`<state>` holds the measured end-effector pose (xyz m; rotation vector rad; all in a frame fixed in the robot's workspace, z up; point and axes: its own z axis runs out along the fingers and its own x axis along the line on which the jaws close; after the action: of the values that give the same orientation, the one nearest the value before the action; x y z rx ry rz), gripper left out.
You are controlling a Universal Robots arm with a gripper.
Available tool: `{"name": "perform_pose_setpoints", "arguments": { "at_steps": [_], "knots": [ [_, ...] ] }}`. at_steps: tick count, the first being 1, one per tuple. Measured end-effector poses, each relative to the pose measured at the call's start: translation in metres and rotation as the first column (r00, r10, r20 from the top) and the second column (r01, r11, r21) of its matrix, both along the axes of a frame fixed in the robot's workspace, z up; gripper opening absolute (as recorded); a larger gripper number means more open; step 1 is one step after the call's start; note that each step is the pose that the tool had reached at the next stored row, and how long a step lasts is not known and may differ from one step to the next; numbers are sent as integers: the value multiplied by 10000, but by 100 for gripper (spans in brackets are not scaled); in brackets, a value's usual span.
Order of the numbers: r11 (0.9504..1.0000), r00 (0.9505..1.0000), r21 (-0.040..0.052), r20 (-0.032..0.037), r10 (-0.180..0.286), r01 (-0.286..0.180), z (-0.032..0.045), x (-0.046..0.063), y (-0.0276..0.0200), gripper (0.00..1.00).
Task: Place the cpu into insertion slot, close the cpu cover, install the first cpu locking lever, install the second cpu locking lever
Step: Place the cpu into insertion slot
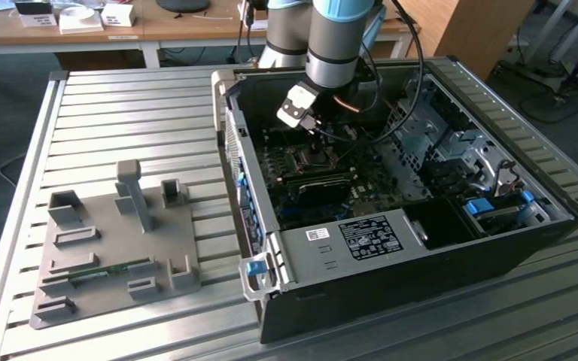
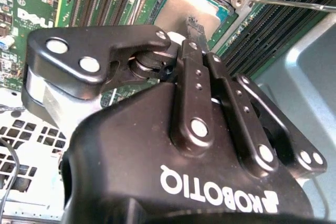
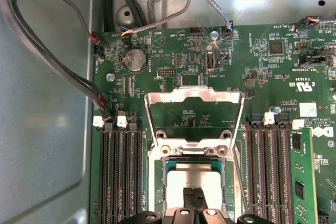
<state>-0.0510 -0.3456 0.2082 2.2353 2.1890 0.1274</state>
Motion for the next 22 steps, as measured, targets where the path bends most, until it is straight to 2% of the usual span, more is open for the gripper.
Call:
{"name": "perform_pose_setpoints", "arguments": {
  "at_steps": [7, 22],
  "knots": [
    [10000, 10000, 0, 0, 1, -1, -76, 0, 0, 11],
    [10000, 10000, 8, 6, 1, -1, -93, 1, 1, 11]
  ]
}}
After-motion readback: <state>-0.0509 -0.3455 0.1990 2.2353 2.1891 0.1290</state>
